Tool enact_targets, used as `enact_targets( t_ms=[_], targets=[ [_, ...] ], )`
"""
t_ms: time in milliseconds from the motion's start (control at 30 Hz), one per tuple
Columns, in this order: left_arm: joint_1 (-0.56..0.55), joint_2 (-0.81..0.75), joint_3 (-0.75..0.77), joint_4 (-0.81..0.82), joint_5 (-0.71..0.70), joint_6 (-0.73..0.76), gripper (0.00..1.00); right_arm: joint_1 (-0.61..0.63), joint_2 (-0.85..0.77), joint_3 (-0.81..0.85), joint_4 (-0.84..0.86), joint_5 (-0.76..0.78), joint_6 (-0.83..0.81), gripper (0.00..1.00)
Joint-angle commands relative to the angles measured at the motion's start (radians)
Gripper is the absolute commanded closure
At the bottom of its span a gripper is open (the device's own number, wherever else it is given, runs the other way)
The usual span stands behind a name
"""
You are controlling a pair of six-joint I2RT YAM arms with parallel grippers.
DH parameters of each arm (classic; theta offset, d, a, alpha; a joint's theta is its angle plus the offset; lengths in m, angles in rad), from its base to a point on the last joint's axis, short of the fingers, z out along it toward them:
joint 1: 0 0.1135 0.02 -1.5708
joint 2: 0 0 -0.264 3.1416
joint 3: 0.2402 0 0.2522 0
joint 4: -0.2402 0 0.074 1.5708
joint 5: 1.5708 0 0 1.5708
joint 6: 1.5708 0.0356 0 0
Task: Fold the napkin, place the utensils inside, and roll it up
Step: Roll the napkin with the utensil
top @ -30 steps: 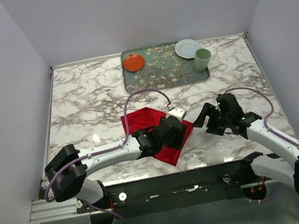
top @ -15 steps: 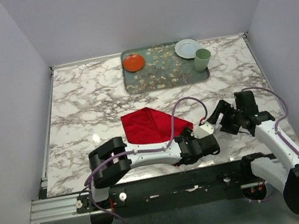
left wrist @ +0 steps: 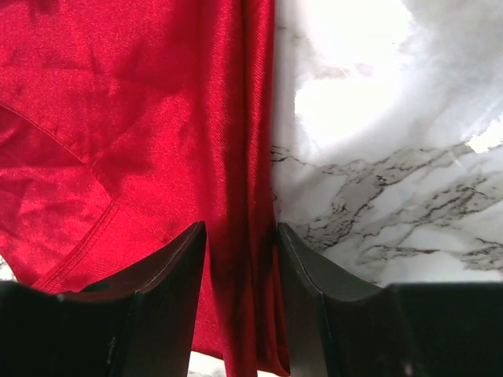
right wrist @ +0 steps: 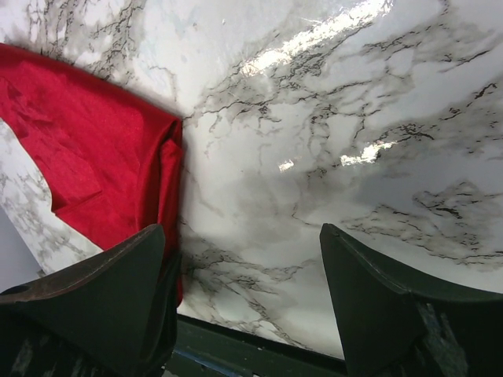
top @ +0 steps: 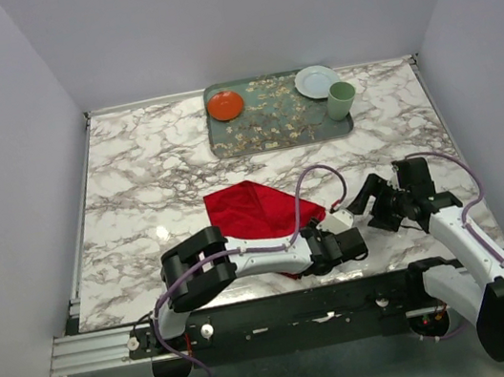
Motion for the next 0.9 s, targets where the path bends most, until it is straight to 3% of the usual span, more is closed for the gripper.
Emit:
enact_targets(
  t_ms=[0, 267, 333, 433, 567, 667, 867],
  targets=[
    [0.016, 0.016, -0.003, -0.001, -0.007, -0.025, 0.5, -0.006, -0.013, -0.013, 0.029, -0.031, -0.014, 0.12],
    [0.036, 0.018, -0.026, 0.023, 0.07, -0.031, 0.5, -0.007, -0.025, -0.027, 0.039, -0.043, -0.011, 0.12],
    [0.036, 0.014, -0.025, 0.023, 0.075, -0.03, 0.42, -0.006, -0.025, -0.03, 0.042, -0.047, -0.009, 0.12],
    [0.036, 0.016, -0.015, 0.023, 0.107, -0.027, 0.38, -0.006, -0.022, -0.032, 0.049, -0.053, -0.007, 0.12],
    [0.024, 0.005, -0.011, 0.016, 0.113, -0.036, 0.41, -0.006, -0.014, -0.03, 0.054, -0.054, -0.011, 0.12],
    [0.024, 0.019, -0.008, 0.014, 0.121, -0.042, 0.5, -0.006, -0.01, -0.033, 0.057, -0.057, -0.014, 0.12],
    [0.029, 0.057, -0.014, 0.006, 0.125, -0.048, 0.52, -0.007, -0.005, -0.042, 0.065, -0.066, -0.014, 0.12]
  ],
)
